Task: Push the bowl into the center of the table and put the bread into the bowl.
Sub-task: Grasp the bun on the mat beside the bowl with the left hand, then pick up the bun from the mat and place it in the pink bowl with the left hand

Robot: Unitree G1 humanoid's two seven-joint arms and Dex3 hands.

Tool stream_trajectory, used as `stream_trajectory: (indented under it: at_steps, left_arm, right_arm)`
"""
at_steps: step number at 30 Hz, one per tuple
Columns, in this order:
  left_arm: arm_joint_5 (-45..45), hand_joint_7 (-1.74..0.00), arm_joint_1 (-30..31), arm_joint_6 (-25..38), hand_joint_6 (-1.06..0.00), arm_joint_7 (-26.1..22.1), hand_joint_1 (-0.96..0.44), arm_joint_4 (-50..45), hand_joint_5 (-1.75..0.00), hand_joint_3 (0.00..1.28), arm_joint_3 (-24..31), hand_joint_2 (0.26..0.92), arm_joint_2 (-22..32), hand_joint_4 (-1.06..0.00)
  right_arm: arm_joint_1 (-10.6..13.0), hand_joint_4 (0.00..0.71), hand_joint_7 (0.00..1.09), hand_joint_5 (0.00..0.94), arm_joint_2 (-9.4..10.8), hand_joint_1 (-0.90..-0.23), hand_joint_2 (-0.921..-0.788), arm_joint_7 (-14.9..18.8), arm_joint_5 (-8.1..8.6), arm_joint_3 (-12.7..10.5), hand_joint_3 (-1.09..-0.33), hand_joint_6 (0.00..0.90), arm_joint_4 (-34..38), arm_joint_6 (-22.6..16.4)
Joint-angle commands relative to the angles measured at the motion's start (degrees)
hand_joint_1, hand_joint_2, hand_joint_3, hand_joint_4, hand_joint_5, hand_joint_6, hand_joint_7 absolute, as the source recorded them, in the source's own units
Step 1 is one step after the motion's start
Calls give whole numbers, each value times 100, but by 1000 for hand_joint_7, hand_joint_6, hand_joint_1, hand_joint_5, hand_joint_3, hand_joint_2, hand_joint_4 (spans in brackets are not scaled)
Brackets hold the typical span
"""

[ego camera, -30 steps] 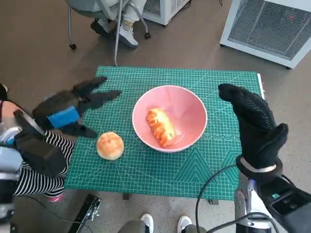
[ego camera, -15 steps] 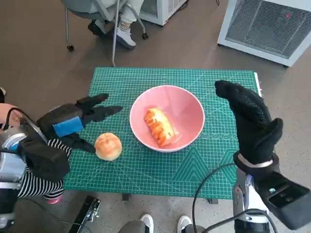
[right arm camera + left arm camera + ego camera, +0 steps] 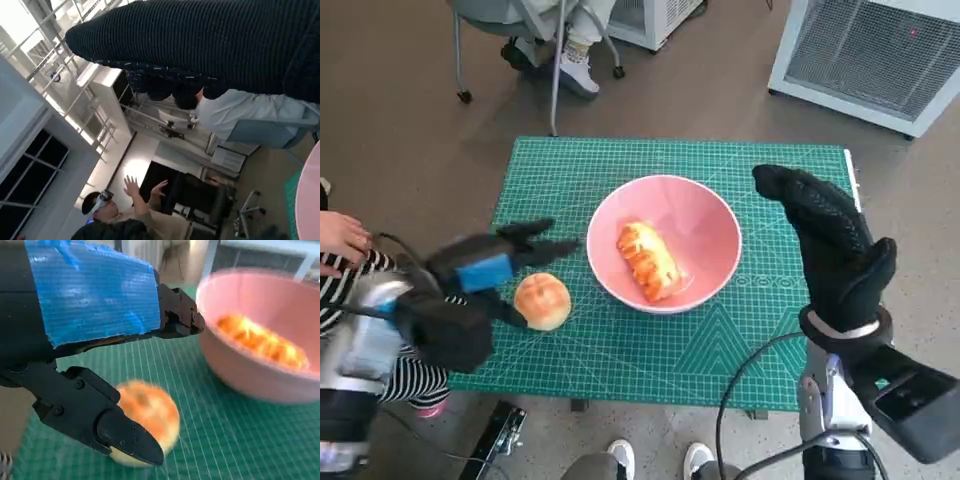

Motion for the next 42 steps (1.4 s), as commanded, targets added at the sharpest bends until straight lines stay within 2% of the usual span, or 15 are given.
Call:
stream_trajectory:
  at_steps: [1,5,8,12,14,16,17,18,21,23,26,32,36,42]
  left_arm:
    - [255,-13,-227,49,-301,-11,-224,555,-8,5,-286,730,-192,-79]
    - [504,-24,-428,185,-334,-34,-181,917,-28,7,-495,736,-297,-142]
    - [672,-39,-506,319,-395,-37,-135,1028,-42,8,-600,743,-315,-265]
    - [858,-99,-500,598,-535,-35,-61,944,-98,18,-695,769,-325,-489]
    - [902,-117,-492,675,-571,-25,-39,916,-109,20,-719,775,-334,-548]
    - [947,-172,-491,741,-619,-7,-10,900,-169,25,-752,786,-341,-637]
    - [965,-280,-481,764,-606,2,5,872,-257,28,-763,792,-333,-657]
    - [973,-421,-472,777,-583,6,19,848,-381,33,-768,798,-327,-663]
    - [1000,-681,-455,767,-545,43,40,754,-651,47,-761,807,-277,-652]
    - [1003,-944,-443,760,-540,58,21,694,-907,71,-750,862,-245,-681]
    - [943,-1113,-419,717,-553,84,8,501,-1093,81,-652,902,-149,-698]
    - [665,-1145,-318,699,-605,178,2,-114,-1152,61,-224,916,49,-725]
    - [417,-1118,-225,797,-649,345,2,-826,-1106,40,281,910,145,-765]
    - [81,-1120,-319,870,-655,536,3,-1449,-1090,32,841,911,86,-773]
  right_arm:
    - [78,143,436,3,-47,-683,-921,61,20,-2,-690,59,50,79]
    - [99,143,437,3,-60,-683,-921,57,32,-9,-690,59,13,107]
    - [123,144,437,3,-70,-683,-921,49,41,-8,-690,58,-19,128]
    - [181,144,438,3,-72,-687,-921,28,29,-10,-690,58,-92,138]
    - [192,144,438,3,-69,-687,-921,26,28,-13,-690,58,-100,135]
    - [189,144,438,3,-63,-688,-921,20,21,-19,-689,58,-86,127]
    - [197,144,438,2,-62,-688,-921,12,15,-20,-689,58,-99,130]
    - [203,144,438,2,-61,-688,-921,6,11,-20,-689,58,-112,134]
    - [218,144,439,2,-57,-688,-921,-14,-6,-19,-689,57,-138,139]
    - [231,144,439,2,-52,-688,-921,-25,-16,-15,-689,57,-158,142]
    - [231,144,439,2,-45,-688,-921,-38,-36,-21,-689,57,-139,124]
    - [217,144,440,2,-39,-688,-921,-68,-63,-27,-690,56,-109,124]
    - [208,144,441,2,-35,-688,-921,-73,-71,-22,-690,56,-100,124]
    - [202,143,441,1,-26,-688,-921,-56,-44,-19,-690,55,-76,119]
